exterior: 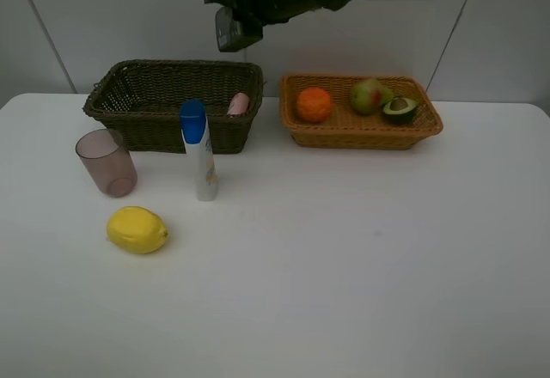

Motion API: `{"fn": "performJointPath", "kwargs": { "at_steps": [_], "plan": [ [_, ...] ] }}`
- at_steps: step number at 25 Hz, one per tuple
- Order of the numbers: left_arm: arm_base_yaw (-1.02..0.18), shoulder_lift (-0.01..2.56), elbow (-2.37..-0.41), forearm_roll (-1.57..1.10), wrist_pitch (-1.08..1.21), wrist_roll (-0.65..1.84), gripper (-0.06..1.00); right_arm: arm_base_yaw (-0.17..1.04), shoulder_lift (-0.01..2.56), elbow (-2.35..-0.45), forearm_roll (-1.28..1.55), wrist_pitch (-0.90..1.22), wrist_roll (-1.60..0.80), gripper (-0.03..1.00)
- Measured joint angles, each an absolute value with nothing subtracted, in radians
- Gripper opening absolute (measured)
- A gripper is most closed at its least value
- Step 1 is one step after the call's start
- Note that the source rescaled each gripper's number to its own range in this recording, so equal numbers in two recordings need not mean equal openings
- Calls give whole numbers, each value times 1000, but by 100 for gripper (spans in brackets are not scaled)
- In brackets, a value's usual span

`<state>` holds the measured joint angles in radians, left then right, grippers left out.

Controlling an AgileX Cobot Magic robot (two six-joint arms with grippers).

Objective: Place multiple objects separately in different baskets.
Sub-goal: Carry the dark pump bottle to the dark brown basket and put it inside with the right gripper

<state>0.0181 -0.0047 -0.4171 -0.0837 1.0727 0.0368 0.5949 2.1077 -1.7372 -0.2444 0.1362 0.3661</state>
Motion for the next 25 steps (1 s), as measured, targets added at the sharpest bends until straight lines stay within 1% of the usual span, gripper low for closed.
{"fn": "performJointPath", "kwargs": {
  "at_steps": [9,16,25],
  "plan": [
    [18,-5,-417,-84,1073,37,89,582,2237,-1738,-247,-17,355,15],
    [18,-5,-417,-84,1073,37,89,582,2319,-1799,-247,-21,351,15],
    [18,-5,-417,-84,1073,37,89,582,2335,-1807,-247,-21,351,15]
  ]
}}
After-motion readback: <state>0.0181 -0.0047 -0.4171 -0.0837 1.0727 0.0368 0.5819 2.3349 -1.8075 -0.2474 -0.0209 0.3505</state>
